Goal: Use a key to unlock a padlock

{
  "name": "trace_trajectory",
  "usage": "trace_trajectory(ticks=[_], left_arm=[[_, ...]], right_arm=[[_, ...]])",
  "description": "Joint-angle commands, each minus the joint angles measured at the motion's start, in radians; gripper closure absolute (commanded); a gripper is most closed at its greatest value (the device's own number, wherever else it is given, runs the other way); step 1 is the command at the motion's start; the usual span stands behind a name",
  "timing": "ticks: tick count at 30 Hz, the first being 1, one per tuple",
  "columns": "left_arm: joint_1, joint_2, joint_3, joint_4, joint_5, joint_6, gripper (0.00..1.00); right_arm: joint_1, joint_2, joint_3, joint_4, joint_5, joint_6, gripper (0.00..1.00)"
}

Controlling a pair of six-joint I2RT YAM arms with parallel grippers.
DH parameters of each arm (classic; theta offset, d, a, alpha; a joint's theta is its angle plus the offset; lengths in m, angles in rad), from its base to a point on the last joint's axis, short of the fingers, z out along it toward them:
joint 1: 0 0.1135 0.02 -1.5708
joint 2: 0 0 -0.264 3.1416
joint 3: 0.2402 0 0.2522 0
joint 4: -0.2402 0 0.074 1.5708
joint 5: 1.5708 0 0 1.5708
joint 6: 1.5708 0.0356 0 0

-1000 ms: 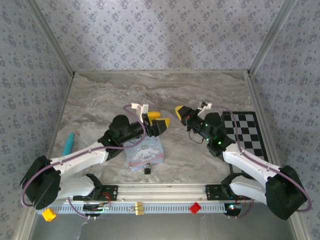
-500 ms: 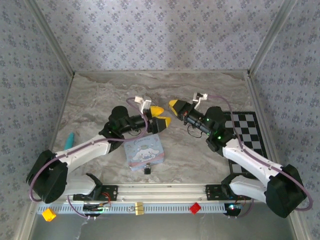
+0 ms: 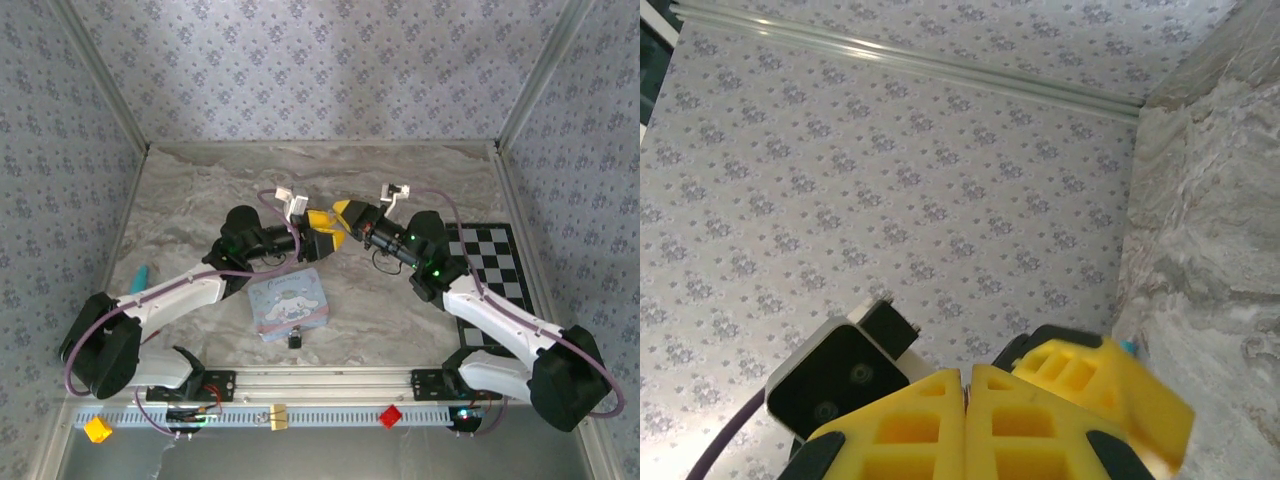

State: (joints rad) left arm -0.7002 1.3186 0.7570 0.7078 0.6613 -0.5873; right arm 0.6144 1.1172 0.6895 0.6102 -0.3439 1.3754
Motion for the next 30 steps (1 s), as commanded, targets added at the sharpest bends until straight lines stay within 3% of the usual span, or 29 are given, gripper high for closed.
trace_trajectory(ticks=[1, 30], left_arm=[[0.006, -0.017, 0.042, 0.006, 0.049, 0.009, 0.33], [0.008, -0.032, 0.054, -0.064, -0.029, 0.029, 0.80]], right_arm=[[-0.011, -0.024, -0.011, -0.007, 0.022, -0.014, 1.00], [-0.010, -0.066, -0.042, -0.055, 0.051, -0.042, 1.00]])
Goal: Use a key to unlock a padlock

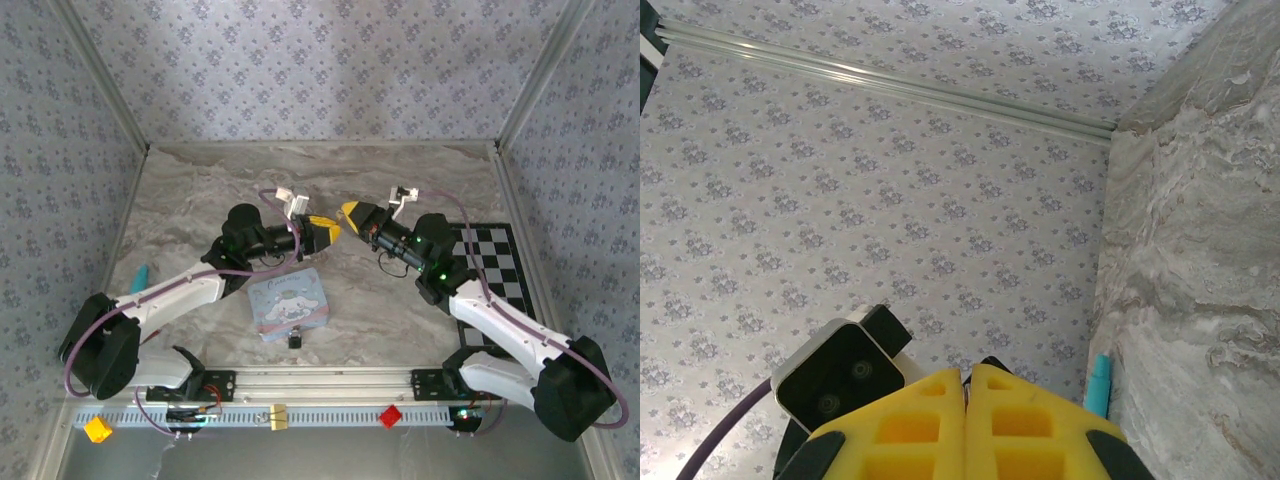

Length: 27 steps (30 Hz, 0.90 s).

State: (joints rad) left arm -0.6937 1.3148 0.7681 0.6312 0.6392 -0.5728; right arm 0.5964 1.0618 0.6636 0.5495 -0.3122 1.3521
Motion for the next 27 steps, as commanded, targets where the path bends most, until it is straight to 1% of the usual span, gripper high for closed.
trace_trajectory(ticks=[1, 4, 6, 8, 10, 11, 12, 14, 15, 17, 18, 19, 20, 21, 24, 25, 27], left_arm=[[0.002, -0.028, 0.047, 0.005, -0.008, 0.018, 0.82], [0.003, -0.031, 0.059, -0.040, -0.017, 0.041, 0.90], [0.002, -0.041, 0.075, -0.105, -0.047, 0.077, 0.99], [0.002, -0.056, 0.094, -0.186, -0.068, 0.132, 1.00], [0.001, -0.074, 0.134, -0.321, -0.104, 0.216, 1.00], [0.001, -0.080, 0.167, -0.418, -0.124, 0.272, 1.00], [-0.002, -0.083, 0.203, -0.522, -0.154, 0.335, 1.00], [-0.023, -0.071, 0.294, -0.728, -0.234, 0.467, 1.00], [-0.044, -0.052, 0.351, -0.846, -0.298, 0.538, 1.00], [-0.076, 0.007, 0.451, -1.048, -0.357, 0.686, 1.00], [-0.095, 0.048, 0.510, -1.160, -0.385, 0.768, 1.00], [-0.112, 0.089, 0.561, -1.252, -0.418, 0.833, 1.00], [-0.140, 0.142, 0.629, -1.397, -0.482, 0.918, 1.00], [-0.163, 0.202, 0.680, -1.511, -0.563, 0.964, 1.00], [-0.195, 0.314, 0.821, -1.754, -0.665, 1.055, 1.00], [-0.200, 0.328, 0.843, -1.795, -0.680, 1.079, 1.00], [-0.203, 0.334, 0.869, -1.823, -0.698, 1.111, 1.00]], right_arm=[[0.009, -0.011, -0.018, 0.006, 0.020, -0.019, 1.00], [0.009, -0.013, -0.021, 0.003, 0.023, -0.025, 1.00], [0.009, -0.020, -0.024, -0.009, 0.024, -0.040, 1.00], [0.003, -0.036, -0.021, -0.044, 0.029, -0.086, 0.98], [-0.003, -0.077, -0.013, -0.138, 0.065, -0.194, 0.77], [-0.008, -0.109, 0.001, -0.226, 0.094, -0.279, 0.66], [-0.018, -0.138, 0.019, -0.309, 0.124, -0.384, 0.59], [-0.029, -0.186, 0.042, -0.402, 0.171, -0.634, 0.43], [-0.033, -0.208, 0.047, -0.434, 0.194, -0.779, 0.35], [-0.036, -0.235, 0.026, -0.440, 0.168, -1.046, 0.27], [-0.037, -0.245, 0.008, -0.438, 0.129, -1.171, 0.26], [-0.036, -0.252, -0.008, -0.435, 0.096, -1.255, 0.25], [-0.036, -0.258, -0.026, -0.428, 0.054, -1.323, 0.25], [-0.036, -0.262, -0.047, -0.413, 0.015, -1.369, 0.25], [-0.037, -0.276, -0.093, -0.385, -0.090, -1.419, 0.28], [-0.038, -0.286, -0.116, -0.358, -0.121, -1.420, 0.28], [-0.039, -0.311, -0.166, -0.312, -0.202, -1.418, 0.27]])
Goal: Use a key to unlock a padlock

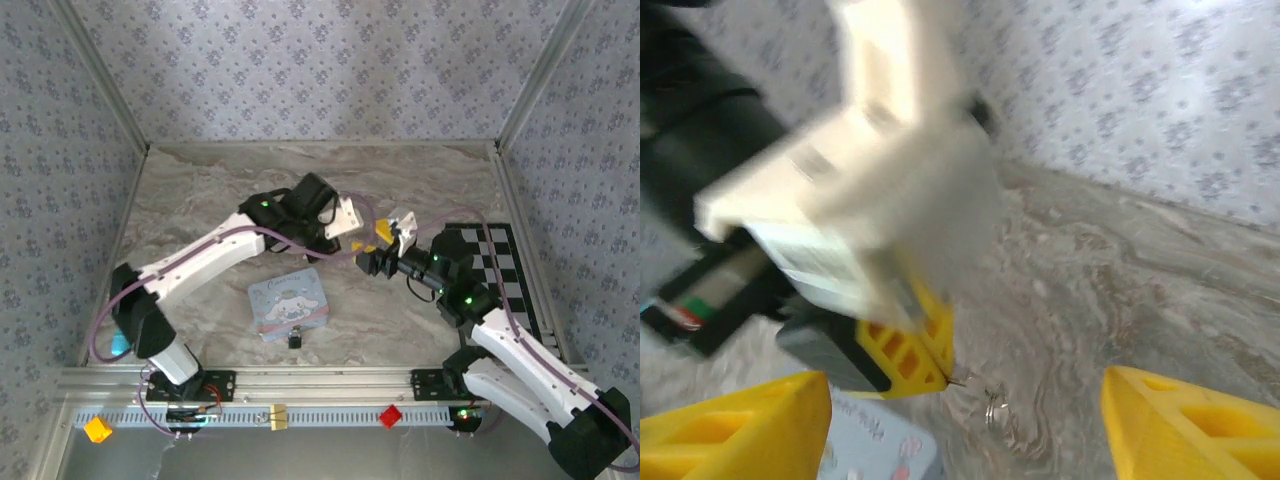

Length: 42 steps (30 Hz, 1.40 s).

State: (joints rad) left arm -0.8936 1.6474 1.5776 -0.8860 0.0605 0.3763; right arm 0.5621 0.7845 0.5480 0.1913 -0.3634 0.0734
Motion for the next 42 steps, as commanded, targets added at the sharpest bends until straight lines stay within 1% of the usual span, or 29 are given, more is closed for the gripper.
trace_trajectory(ticks=[1, 6, 10, 12, 17, 20, 28, 31, 34, 42], left_arm=[[-0.003, -0.002, 0.066, -0.307, -0.116, 0.172, 1.00], [-0.017, -0.033, 0.076, -0.314, -0.065, 0.228, 1.00], [-0.024, -0.050, 0.087, -0.333, 0.024, 0.265, 1.00], [-0.033, -0.051, 0.098, -0.353, 0.065, 0.286, 1.00], [-0.047, -0.060, 0.121, -0.376, 0.137, 0.313, 1.00], [-0.065, -0.051, 0.138, -0.399, 0.149, 0.321, 1.00], [-0.085, -0.040, 0.177, -0.432, 0.157, 0.326, 1.00], [-0.091, -0.034, 0.181, -0.431, 0.157, 0.319, 1.00], [-0.093, -0.029, 0.185, -0.433, 0.157, 0.315, 1.00], [-0.093, -0.029, 0.178, -0.426, 0.153, 0.316, 1.00]], right_arm=[[-0.005, -0.043, -0.072, 0.067, -0.181, -0.135, 0.27], [-0.007, -0.050, -0.165, 0.165, -0.299, -0.127, 0.27], [-0.009, -0.001, -0.185, 0.212, -0.380, -0.120, 0.32], [-0.004, 0.011, -0.173, 0.214, -0.401, -0.114, 0.35], [0.020, 0.003, -0.159, 0.205, -0.401, -0.115, 0.38], [0.036, 0.007, -0.149, 0.193, -0.412, -0.123, 0.38], [0.078, 0.066, -0.107, 0.192, -0.419, -0.128, 0.48], [0.090, 0.081, -0.102, 0.218, -0.418, -0.118, 0.49], [0.106, 0.095, -0.106, 0.238, -0.391, -0.121, 0.49], [0.115, 0.126, -0.110, 0.263, -0.392, -0.115, 0.63]])
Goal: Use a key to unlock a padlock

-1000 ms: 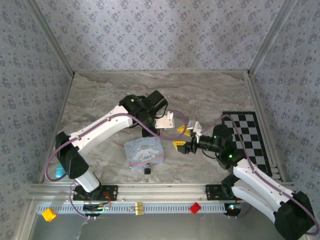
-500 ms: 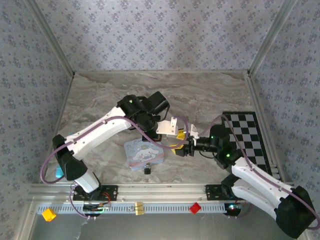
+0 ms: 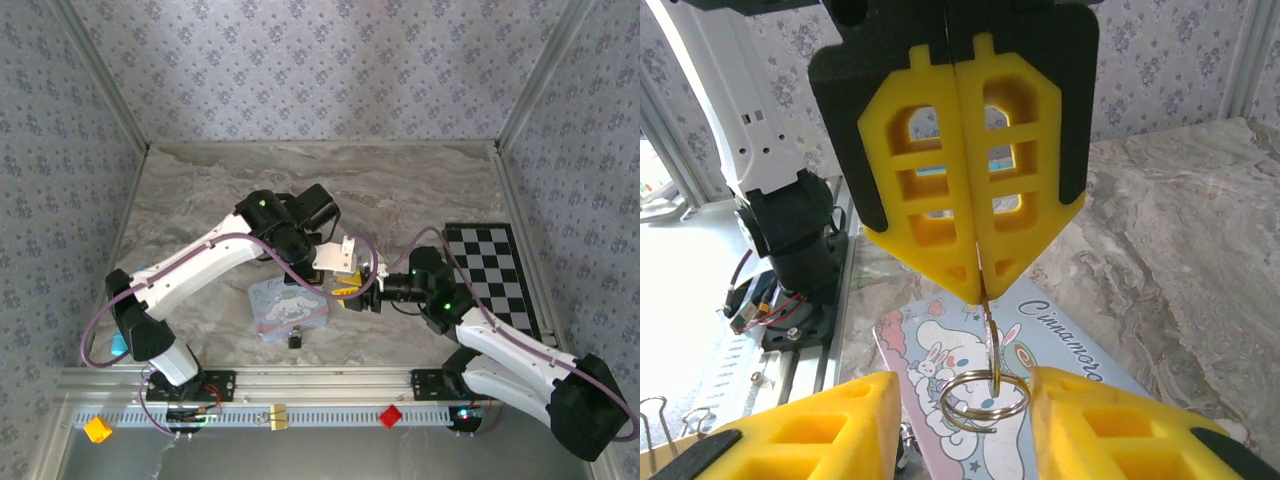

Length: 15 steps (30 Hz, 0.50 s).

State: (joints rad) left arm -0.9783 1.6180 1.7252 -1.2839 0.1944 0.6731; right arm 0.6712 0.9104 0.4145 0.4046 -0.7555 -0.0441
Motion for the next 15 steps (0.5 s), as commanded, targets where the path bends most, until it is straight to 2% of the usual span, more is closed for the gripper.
trace_trajectory(ticks=[1, 4, 8, 15], left_arm=[[-0.008, -0.001, 0.027, -0.025, 0.017, 0.019, 1.00], [-0.008, -0.004, 0.019, -0.015, 0.019, 0.019, 1.00], [-0.009, -0.003, 0.017, -0.012, 0.031, 0.019, 1.00], [-0.010, -0.007, 0.007, -0.008, 0.033, 0.019, 1.00]], right_arm=[[0.006, -0.002, 0.024, 0.055, 0.002, 0.004, 0.63], [0.008, -0.002, 0.017, 0.075, 0.020, 0.011, 0.63], [0.012, 0.002, 0.000, 0.108, 0.060, 0.013, 0.54], [0.012, 0.016, 0.001, 0.116, 0.055, 0.015, 0.65]])
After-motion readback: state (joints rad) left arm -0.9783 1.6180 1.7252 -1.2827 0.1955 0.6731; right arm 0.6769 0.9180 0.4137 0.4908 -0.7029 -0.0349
